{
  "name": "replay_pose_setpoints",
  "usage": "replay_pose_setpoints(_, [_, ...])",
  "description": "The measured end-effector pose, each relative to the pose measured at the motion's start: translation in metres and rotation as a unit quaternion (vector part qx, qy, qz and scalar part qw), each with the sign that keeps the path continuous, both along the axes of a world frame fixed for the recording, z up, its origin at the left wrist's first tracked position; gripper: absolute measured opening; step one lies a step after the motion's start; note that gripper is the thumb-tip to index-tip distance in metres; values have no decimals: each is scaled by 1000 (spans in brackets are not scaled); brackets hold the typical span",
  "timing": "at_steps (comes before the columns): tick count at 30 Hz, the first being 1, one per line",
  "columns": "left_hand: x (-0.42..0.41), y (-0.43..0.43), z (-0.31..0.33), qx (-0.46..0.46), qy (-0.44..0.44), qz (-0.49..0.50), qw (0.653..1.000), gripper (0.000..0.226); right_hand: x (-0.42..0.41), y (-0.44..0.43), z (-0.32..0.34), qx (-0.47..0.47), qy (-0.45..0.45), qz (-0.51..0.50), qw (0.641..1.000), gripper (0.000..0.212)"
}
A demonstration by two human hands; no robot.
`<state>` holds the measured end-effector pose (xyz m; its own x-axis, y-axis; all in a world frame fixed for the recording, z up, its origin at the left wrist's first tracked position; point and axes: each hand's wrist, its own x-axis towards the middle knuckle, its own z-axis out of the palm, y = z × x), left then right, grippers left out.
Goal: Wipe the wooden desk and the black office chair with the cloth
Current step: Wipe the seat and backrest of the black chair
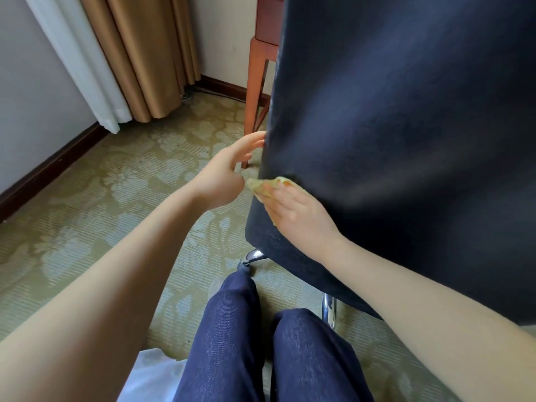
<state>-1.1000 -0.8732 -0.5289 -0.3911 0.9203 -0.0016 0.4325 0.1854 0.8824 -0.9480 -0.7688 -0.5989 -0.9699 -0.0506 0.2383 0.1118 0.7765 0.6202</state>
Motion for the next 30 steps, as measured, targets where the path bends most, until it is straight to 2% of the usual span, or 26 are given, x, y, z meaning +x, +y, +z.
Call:
replay_pose_setpoints(2, [3, 0, -2, -6, 9, 7, 1000, 97, 18, 2, -13, 33, -114, -41, 992, 46])
replay_pose_setpoints(4, [3, -2, -3, -19, 22, 11, 1000, 100, 39, 2, -24, 82, -177, -29, 980, 50])
replay_pose_setpoints(11, [0, -4, -3, -38, 38, -7, 999, 103, 118, 14, -28, 39, -204, -30, 978, 51])
replay_pose_setpoints(14, [3, -4, -5, -27, 47, -6, 998, 104, 141, 21, -15, -31, -97, -12, 995, 46])
replay_pose_setpoints(17, [9, -4, -11, -9, 57, 0, 998, 102, 146, 25, 4, -17, -50, 30, 998, 49])
replay_pose_setpoints(24, [23, -6, -27, 15, 109, 4, 994, 100, 94, 17, 53, -5, 116, 86, 990, 31])
replay_pose_setpoints(27, [30, -8, -30, 24, 147, 25, 989, 97, 58, 11, 64, -5, 161, 100, 982, 28])
replay_pose_setpoints(30, [38, -12, -32, 48, 210, 35, 976, 96, 32, 6, 59, -6, 167, 103, 980, 27])
